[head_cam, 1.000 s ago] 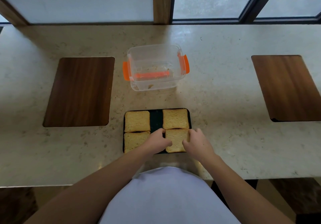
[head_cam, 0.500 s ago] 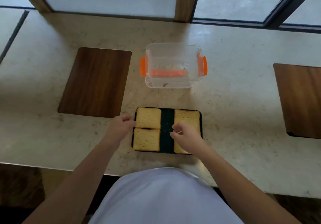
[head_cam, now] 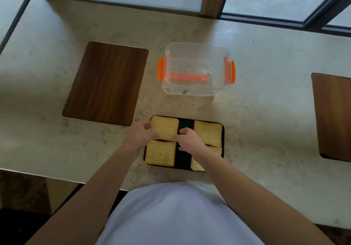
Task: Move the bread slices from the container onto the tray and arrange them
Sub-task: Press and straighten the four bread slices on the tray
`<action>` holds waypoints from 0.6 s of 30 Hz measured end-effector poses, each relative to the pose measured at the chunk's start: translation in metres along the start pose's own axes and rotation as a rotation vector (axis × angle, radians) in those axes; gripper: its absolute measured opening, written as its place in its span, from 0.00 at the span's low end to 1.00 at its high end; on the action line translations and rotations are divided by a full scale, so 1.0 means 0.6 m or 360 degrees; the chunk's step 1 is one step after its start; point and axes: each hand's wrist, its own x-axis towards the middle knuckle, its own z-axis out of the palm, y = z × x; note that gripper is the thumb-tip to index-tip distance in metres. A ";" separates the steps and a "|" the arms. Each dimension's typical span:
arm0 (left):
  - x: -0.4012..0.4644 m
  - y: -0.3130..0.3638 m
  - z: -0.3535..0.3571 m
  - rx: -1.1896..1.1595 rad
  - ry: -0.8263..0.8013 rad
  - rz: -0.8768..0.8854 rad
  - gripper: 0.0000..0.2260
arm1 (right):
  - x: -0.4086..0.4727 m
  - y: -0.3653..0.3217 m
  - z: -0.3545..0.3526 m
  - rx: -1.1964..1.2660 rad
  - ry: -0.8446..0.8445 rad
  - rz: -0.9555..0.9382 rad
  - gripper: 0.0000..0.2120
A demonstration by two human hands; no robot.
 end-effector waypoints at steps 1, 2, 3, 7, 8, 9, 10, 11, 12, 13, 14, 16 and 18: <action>0.001 0.001 0.000 0.0025 -0.0009 0.0001 0.36 | 0.001 0.000 -0.001 0.0017 -0.0008 0.0010 0.32; 0.002 0.001 0.001 0.0054 -0.0013 0.0007 0.37 | 0.002 -0.001 -0.002 0.0034 -0.0014 0.0018 0.32; 0.003 0.002 0.003 0.0083 -0.0013 0.0014 0.37 | 0.002 -0.001 -0.002 0.0051 -0.0016 0.0025 0.32; 0.005 0.008 0.014 0.0098 0.0006 -0.0007 0.34 | -0.001 -0.007 -0.003 0.0072 -0.0019 0.0031 0.33; 0.007 0.009 0.016 0.0072 0.0014 -0.0021 0.31 | -0.003 -0.011 -0.004 0.0074 -0.0022 0.0028 0.33; 0.010 0.010 0.018 0.0045 0.0029 -0.0036 0.29 | -0.005 -0.013 -0.003 0.0072 -0.0019 0.0026 0.33; 0.013 0.010 0.019 0.0025 0.0045 -0.0053 0.28 | -0.006 -0.015 -0.003 0.0068 -0.0019 0.0030 0.33; 0.015 0.011 0.019 0.0011 0.0052 -0.0068 0.29 | -0.007 -0.017 -0.003 0.0067 -0.0023 0.0038 0.32; 0.016 0.011 0.019 0.0004 0.0048 -0.0084 0.32 | -0.009 -0.018 -0.003 0.0066 -0.0024 0.0042 0.32; 0.016 0.012 0.019 0.0008 0.0036 -0.0103 0.35 | -0.011 -0.020 -0.004 0.0062 -0.0026 0.0042 0.32; 0.016 0.014 0.019 0.0017 0.0024 -0.0120 0.38 | -0.012 -0.020 -0.005 0.0053 -0.0025 0.0035 0.32; 0.015 0.017 0.022 0.0035 -0.0015 -0.0137 0.42 | -0.014 -0.020 -0.007 0.0034 -0.0015 0.0031 0.32; 0.015 0.019 0.027 0.0033 -0.0050 -0.0143 0.44 | -0.015 -0.017 -0.009 0.0005 0.0034 0.0036 0.29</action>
